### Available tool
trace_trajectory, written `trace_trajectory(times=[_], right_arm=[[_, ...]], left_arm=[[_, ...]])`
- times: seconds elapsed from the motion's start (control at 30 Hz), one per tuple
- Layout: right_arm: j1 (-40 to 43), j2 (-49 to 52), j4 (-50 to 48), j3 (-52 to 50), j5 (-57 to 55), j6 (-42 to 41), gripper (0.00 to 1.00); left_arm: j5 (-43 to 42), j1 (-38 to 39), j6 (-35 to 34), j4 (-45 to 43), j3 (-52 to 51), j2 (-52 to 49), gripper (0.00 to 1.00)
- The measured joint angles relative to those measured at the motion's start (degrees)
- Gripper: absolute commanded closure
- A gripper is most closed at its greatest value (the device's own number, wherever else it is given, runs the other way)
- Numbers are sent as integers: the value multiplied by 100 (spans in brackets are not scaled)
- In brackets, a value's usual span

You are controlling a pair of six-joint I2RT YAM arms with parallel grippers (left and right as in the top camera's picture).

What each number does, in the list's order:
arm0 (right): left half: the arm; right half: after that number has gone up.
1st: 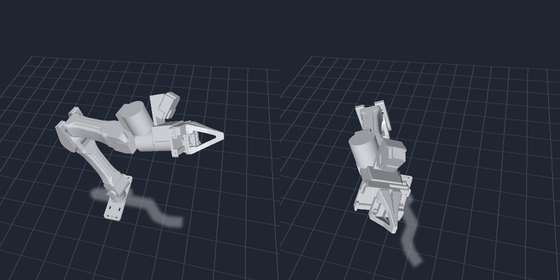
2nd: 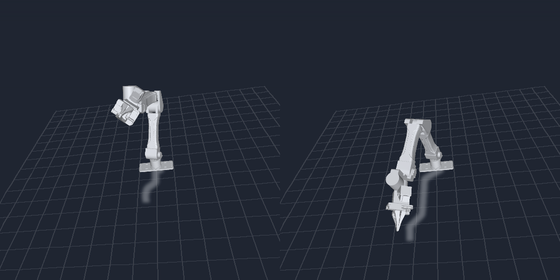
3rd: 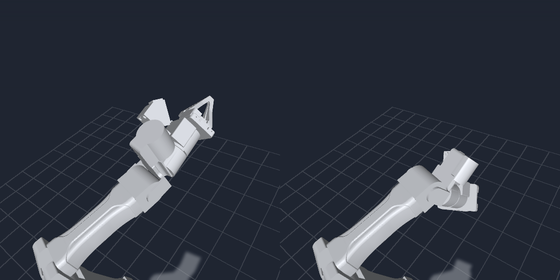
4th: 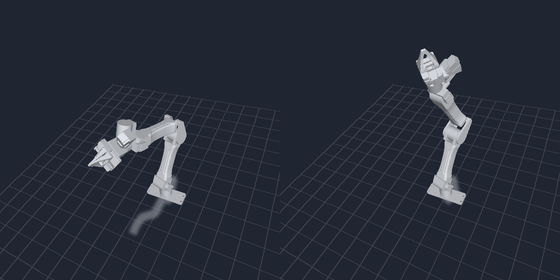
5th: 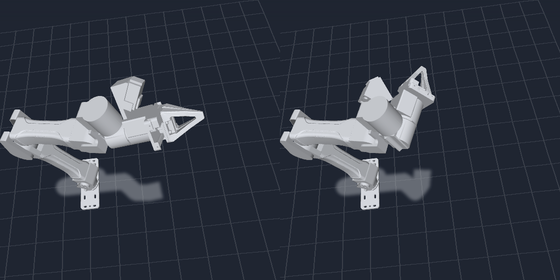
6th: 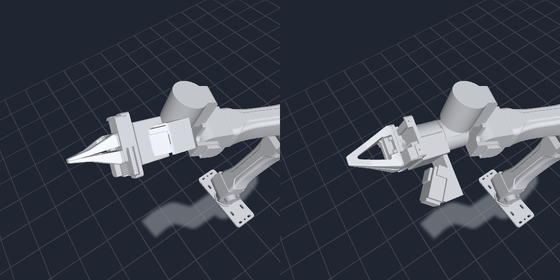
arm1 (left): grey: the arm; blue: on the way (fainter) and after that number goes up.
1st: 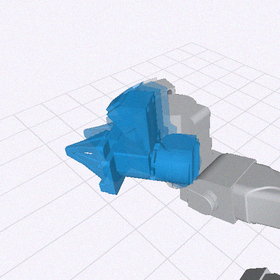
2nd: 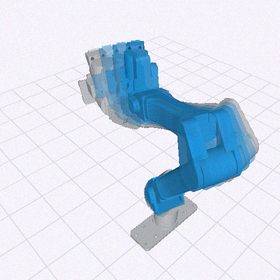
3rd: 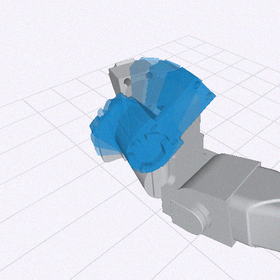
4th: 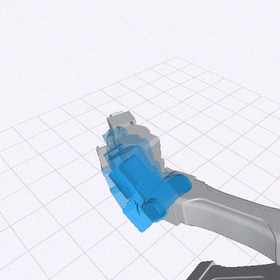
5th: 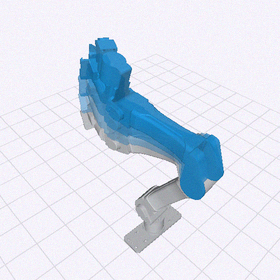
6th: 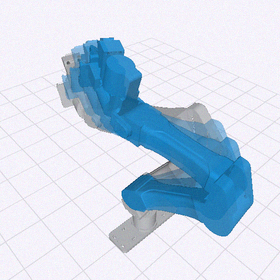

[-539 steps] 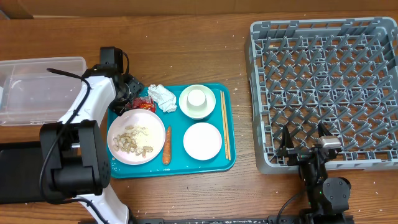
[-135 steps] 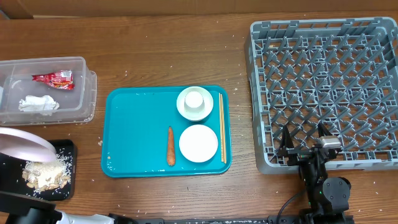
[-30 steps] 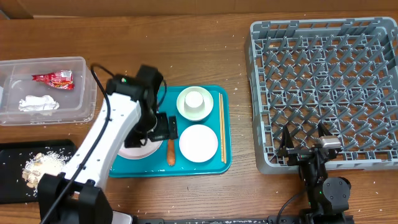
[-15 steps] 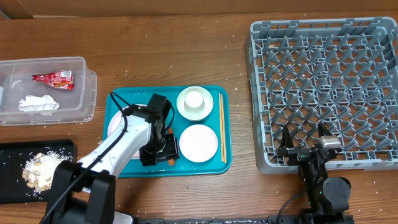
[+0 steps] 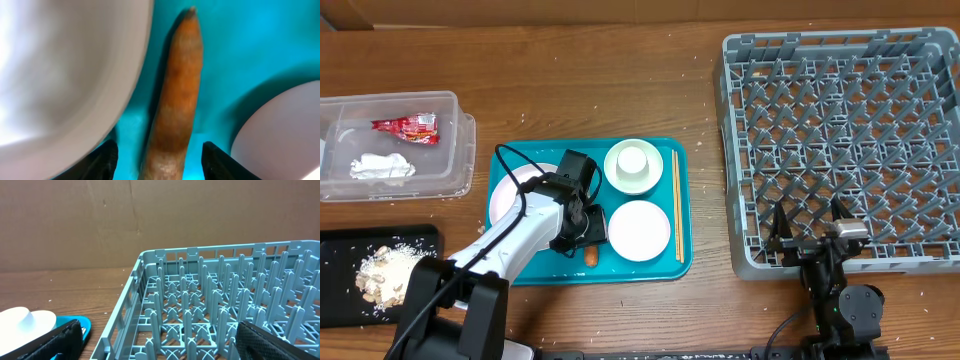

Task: Sort waste into correct bins and load items into the dishwasher
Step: 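Grasp the carrot on the teal tray with the left gripper, then carry the carrot left and release it onto the black tray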

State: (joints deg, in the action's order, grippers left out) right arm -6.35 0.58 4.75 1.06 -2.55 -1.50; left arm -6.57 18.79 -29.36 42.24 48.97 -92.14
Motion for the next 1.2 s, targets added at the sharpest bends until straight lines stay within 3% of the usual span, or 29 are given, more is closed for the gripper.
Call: trace_trajectory(times=[0.2,0.5,0.6,0.7,0.97,1.2], right_arm=[[-2,0,2,0,0,0,0],[0,0,0,0,2,2,0],[0,0,2,0,2,0,0],[0,0,0,0,2,2,0],[-2,0,0,0,0,0,0],[0,0,4,0,2,2,0]], left_arm=[[-2,11,122,-15,0,-35,59],[144,339,125,37,-4,-90,64],[278,339,92,118,-4,-162,82],[337,339,61,190,13,-179,95],[380,339,28,1060,278,-293,96],[376,328,-35,2754,2059,-315,96]])
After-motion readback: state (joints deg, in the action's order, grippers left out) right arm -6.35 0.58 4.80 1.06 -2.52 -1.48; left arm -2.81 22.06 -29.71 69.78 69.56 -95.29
